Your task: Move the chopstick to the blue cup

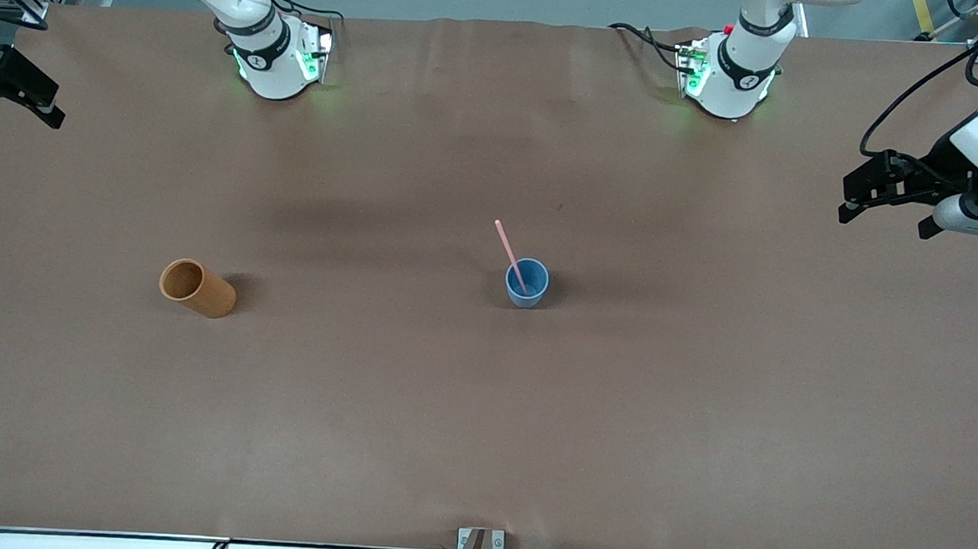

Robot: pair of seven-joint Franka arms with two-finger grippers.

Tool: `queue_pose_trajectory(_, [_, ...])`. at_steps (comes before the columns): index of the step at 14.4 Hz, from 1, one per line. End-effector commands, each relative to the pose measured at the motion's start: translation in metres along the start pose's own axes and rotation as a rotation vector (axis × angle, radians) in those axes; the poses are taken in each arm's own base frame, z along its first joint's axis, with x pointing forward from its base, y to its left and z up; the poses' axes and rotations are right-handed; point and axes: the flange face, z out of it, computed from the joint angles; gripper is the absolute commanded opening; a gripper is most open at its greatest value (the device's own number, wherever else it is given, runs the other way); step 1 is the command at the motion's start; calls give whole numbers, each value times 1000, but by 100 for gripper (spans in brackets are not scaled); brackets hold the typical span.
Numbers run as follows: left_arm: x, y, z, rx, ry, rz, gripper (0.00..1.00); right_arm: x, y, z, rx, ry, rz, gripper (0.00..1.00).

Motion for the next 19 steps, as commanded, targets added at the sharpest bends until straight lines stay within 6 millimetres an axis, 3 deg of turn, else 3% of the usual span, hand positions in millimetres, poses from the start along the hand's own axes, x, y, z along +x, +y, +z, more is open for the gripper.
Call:
queue_pose_trajectory(1, [-1,-1,-6,13,12,9,100,19,7,12,12,-29,-11,100])
queue_pose_trajectory(6, [0,-2,-4,13,9,12,100,35,1,20,52,-9,-19,100])
queue_pose_trajectory(14, [0,-2,-4,13,9,13,100,35,2,39,56,-44,-70,100])
queue_pose_trajectory(19, [-1,-1,-5,13,10,13,100,38,2,37,60,-18,-65,100])
